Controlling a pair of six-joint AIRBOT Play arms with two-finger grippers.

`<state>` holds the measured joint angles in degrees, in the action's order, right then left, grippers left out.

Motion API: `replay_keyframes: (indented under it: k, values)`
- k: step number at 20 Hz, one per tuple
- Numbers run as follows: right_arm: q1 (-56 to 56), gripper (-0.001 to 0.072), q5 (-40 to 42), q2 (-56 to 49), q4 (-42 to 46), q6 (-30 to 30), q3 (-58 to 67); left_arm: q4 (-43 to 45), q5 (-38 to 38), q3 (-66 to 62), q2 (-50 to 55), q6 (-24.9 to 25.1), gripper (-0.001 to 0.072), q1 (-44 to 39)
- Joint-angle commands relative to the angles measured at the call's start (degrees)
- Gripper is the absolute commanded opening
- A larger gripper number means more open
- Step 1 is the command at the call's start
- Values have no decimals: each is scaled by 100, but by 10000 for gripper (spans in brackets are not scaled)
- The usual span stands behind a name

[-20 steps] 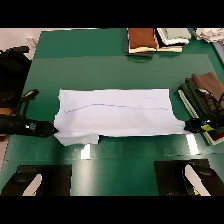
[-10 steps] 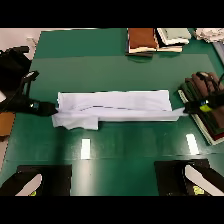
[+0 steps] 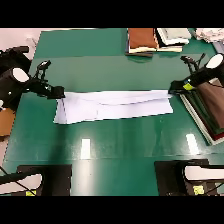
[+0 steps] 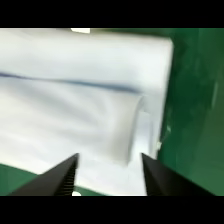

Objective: Fold the shirts.

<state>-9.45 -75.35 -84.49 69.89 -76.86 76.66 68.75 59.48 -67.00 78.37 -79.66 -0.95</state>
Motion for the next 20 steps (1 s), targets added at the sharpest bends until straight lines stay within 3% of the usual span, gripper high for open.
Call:
replay_keyframes:
  k: [1,2,3,4,7,10,16,17,20]
  values:
    - [-157,532,79,-369,-796,162,442,-39,105,-396,192,-282,534,0]
    - [-273,532,0,-310,-894,313,396,-50,249,-525,192,-282,531,0]
    - [-435,532,-63,-203,-874,422,247,-179,343,-599,190,-271,317,0]
    - [-627,532,-72,-81,-887,560,9,-326,363,-605,162,-164,32,0]
    - [-1379,532,-4,162,-901,807,-857,-916,306,-603,138,26,28,-61]
    - [-1974,533,-39,-66,-1303,1064,-1445,-920,61,-601,153,17,28,-568]
    - [-1563,498,212,-920,-2345,1351,-1631,-922,-656,-603,564,-350,28,-1821]
    - [-1399,426,262,-1036,-2389,1351,-1537,-927,-715,-608,688,-398,27,-2009]
    - [-992,41,188,-1054,-2374,1587,-1117,-970,-1016,-623,992,-437,27,-2463]
